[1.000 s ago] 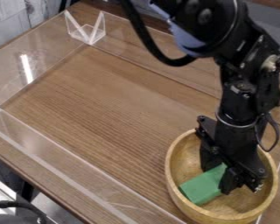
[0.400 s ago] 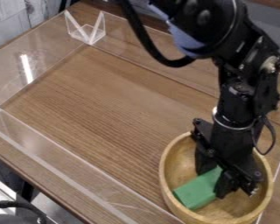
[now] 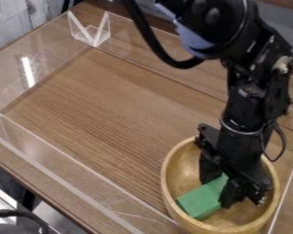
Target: Remove the green block from inside the brown bowl and put it on the table
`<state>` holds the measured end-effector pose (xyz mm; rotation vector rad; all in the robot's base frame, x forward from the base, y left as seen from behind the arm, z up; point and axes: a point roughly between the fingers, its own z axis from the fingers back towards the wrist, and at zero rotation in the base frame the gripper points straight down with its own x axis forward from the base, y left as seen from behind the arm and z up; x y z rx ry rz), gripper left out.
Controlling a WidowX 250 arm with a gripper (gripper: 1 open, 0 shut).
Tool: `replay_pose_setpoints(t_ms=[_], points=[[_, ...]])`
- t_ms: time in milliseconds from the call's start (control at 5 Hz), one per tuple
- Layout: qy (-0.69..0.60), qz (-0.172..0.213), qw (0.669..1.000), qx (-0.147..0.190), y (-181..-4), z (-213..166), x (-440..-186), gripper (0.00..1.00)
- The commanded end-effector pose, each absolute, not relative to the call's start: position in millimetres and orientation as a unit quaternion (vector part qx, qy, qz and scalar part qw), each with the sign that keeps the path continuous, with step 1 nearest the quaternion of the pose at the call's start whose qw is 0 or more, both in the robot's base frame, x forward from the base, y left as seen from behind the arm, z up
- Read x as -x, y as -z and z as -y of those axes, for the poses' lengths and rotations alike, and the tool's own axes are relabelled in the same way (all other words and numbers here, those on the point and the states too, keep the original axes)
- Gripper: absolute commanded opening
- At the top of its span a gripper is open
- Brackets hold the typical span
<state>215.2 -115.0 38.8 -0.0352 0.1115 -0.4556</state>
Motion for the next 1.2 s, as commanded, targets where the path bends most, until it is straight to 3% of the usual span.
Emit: replay_pose_setpoints(t_ms=[0, 400, 1000], points=[[0.225, -0.037, 0.973, 0.022, -56.2, 117.0, -217.1, 0.00], [0.224, -0.039, 0.974, 0.019, -63.0, 114.7, -217.5, 0.00], [0.226, -0.034, 0.973, 0.016, -57.3, 113.3, -221.0, 0.00]])
